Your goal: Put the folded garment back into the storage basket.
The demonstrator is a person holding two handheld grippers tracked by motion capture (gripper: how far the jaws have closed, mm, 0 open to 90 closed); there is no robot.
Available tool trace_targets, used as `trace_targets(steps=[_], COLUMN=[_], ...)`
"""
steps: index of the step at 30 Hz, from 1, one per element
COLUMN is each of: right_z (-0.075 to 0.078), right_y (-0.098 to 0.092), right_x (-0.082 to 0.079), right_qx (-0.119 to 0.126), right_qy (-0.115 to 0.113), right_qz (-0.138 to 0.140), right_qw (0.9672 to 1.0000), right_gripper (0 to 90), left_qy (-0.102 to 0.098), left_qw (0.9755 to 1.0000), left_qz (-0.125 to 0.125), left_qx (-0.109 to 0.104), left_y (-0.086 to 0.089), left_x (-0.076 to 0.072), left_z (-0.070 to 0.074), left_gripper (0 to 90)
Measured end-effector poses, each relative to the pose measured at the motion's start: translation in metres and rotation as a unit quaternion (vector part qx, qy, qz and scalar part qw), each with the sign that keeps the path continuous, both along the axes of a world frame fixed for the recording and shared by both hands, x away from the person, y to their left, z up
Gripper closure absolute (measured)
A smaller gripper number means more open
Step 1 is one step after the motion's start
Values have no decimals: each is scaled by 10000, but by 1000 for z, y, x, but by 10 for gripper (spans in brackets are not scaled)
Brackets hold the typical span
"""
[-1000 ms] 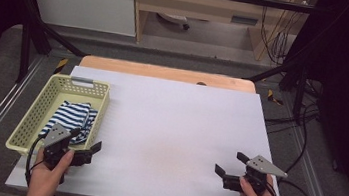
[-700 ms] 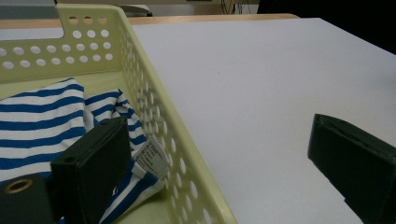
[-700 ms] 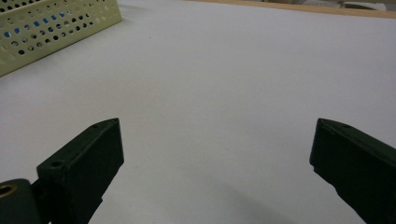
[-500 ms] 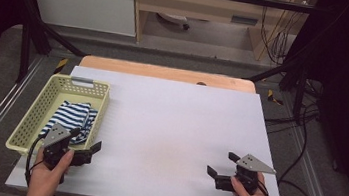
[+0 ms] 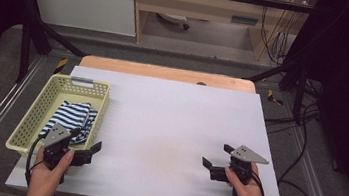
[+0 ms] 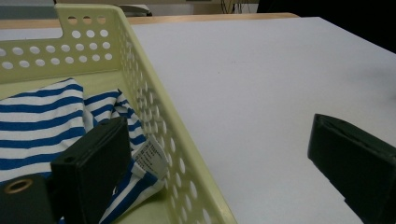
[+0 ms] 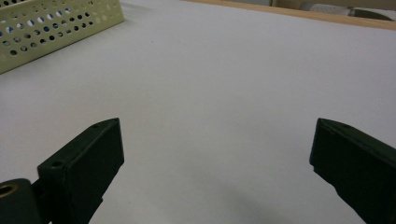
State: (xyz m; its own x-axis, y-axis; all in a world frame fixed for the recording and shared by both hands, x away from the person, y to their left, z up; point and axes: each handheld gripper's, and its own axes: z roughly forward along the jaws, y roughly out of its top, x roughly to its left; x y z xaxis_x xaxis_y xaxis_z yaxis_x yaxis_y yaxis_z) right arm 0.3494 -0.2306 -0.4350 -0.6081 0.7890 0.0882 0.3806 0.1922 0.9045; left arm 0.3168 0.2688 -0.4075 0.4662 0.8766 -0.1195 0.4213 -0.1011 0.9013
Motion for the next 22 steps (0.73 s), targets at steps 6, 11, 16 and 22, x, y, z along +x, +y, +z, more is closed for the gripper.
trace_targets(steps=[6,11,16,22], right_z=[-3,-6,-8,-9], right_y=[1,2,4,5], right_x=[11,17,21,16], right_qx=[-152,-123,23,-13], right_qy=[-26,-9,60,82], right_qz=[-150,-214,-216,-76], right_qw=[9998,9997,9997,9999], right_gripper=[40,42,43,45], left_qy=[-1,-10,-48,-151], left_qw=[10000,10000,10000,9997], left_qz=[8,8,18,-134], left_qx=[21,22,11,160], left_y=[0,0,-2,-14], left_x=[0,0,0,-4], left_z=[0,0,2,8], left_gripper=[61,61,62,67])
